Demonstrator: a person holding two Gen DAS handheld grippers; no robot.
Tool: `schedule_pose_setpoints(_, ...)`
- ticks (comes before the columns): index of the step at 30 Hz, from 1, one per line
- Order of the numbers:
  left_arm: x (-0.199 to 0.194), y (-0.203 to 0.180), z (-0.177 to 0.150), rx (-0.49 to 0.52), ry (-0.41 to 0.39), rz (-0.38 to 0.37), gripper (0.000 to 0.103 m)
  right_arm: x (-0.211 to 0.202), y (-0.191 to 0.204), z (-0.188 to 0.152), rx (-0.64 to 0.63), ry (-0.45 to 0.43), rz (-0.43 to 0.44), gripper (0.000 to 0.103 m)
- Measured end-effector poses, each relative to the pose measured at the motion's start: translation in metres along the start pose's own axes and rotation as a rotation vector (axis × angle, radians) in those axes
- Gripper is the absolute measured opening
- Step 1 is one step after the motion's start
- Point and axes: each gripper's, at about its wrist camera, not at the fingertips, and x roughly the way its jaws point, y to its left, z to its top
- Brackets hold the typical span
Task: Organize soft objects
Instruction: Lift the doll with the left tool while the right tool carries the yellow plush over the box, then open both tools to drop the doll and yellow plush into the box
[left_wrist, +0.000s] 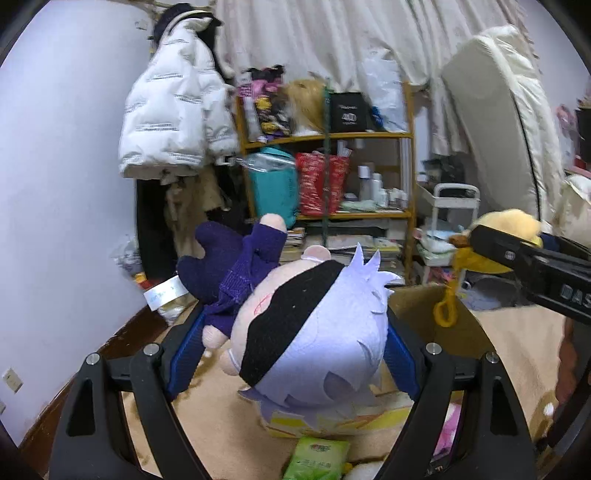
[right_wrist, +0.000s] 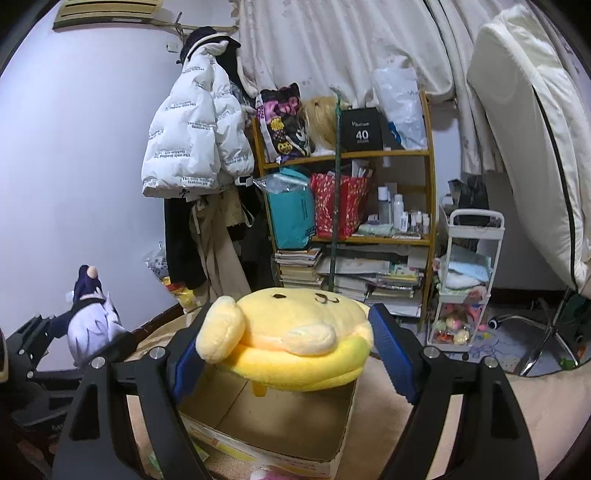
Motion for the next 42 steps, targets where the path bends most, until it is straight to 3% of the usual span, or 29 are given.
schedule_pose_setpoints(14, 0.045, -0.017, -0.025, 0.040, 0.082, -0.049, 0.085, 0.032, -0.030, -0.030, 0.105, 0.100, 0.026, 0.088)
schedule_pose_setpoints(28, 0.058, -0.015, -0.028, 0.042, 0.130, -0.046, 0.095, 0.043, -0.017, -0.041, 0.061, 0.167, 0.065, 0.092)
schedule_pose_setpoints(32, 0.054, -0.013, -0.028, 0.041, 0.132, -0.041, 0.098, 0.041, -0.016, -0.040, 0.059, 0.168, 0.067, 0.093)
schedule_pose_setpoints(35, 0.048, -0.011, -0.027, 0.041, 0.115, -0.029, 0.102, 0.037, -0.015, -0.038, 0.064, 0.154, 0.071, 0.102)
schedule_pose_setpoints(42, 0.041, -0.007, -0.023, 0.032, 0.110, -0.033, 0.102, 0.021, -0.014, -0.028, 0.085, 0.122, 0.060, 0.103)
